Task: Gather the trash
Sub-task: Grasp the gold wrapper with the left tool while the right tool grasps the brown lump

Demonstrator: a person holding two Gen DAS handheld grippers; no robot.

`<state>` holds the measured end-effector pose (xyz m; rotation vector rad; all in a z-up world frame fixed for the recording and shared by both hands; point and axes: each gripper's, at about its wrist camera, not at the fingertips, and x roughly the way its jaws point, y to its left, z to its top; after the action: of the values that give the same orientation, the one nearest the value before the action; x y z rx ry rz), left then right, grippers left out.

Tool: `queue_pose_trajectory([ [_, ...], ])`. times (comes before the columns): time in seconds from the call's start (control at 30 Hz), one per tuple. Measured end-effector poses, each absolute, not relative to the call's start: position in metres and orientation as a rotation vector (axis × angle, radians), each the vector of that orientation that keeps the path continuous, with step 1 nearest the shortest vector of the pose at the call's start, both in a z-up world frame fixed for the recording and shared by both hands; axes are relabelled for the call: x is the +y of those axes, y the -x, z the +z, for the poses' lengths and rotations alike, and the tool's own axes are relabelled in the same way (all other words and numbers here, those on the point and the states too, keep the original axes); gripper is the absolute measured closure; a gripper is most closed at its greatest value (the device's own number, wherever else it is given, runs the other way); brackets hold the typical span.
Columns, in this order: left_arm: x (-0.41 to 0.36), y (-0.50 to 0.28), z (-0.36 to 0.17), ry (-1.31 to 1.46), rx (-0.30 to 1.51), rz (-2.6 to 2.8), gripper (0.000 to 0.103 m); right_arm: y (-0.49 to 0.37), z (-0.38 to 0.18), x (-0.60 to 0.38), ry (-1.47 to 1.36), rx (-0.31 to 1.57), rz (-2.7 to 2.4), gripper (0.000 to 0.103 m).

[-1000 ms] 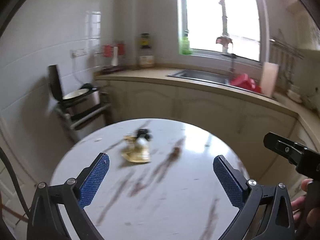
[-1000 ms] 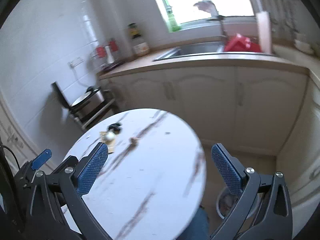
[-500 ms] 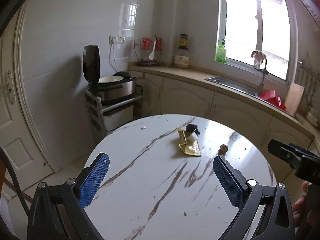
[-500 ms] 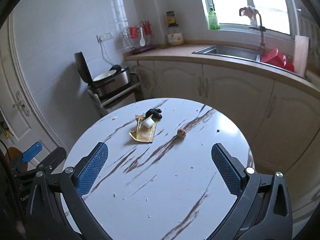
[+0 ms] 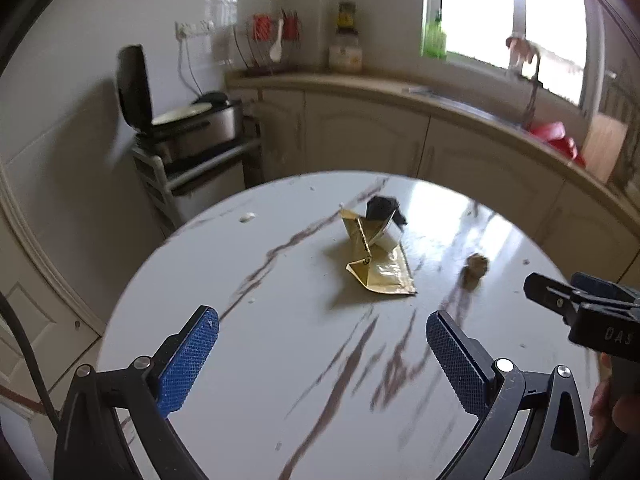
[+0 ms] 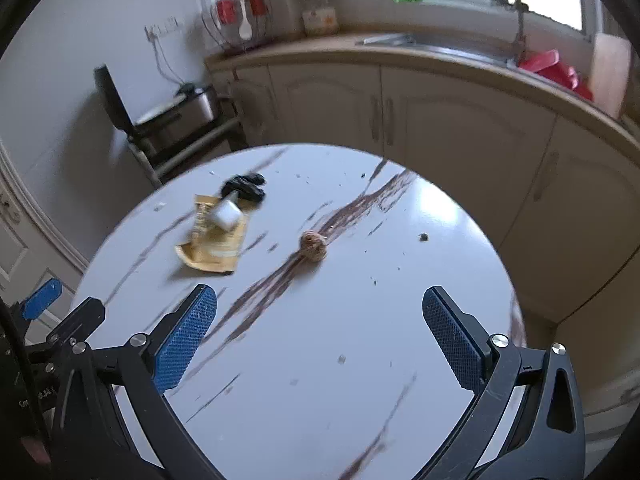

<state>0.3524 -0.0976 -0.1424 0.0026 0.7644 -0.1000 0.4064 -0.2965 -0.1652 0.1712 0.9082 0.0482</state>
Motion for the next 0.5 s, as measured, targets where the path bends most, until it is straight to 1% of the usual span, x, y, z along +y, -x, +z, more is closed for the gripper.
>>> queue_pose_trajectory([
  [0.13,-0.109,-0.404,-0.158,-0.019,0.837,-0.115,0.001,-0.44,-0.192,-0.299,-0.149,0.979,0.046,0.002],
  [0.2,-0.114,-0.425,-0.164,-0.019,0.861,-0.129,0.001,-0.453,-0.2,-0.298,-0.145,0.998,0.044,0.007],
  [0.27,-0.116,-0.442,-0.169,-0.016,0.88,-0.137,0.001,-0.463,-0.208,-0.299,-0.145,1.01,0.043,0.01],
  [0.4,-0.12,-0.476,-0.181,-0.031,0.91,-0.143,0.001,-0.476,-0.216,-0.296,-0.138,1.018,0.058,0.011],
  [0.43,-0.12,-0.485,-0.186,-0.037,0.92,-0.137,0.002,-0.478,-0.217,-0.295,-0.136,1.02,0.062,0.013],
  [0.5,-0.118,-0.5,-0.192,-0.025,0.935,-0.143,0.004,-0.482,-0.221,-0.294,-0.134,1.028,0.07,0.026],
])
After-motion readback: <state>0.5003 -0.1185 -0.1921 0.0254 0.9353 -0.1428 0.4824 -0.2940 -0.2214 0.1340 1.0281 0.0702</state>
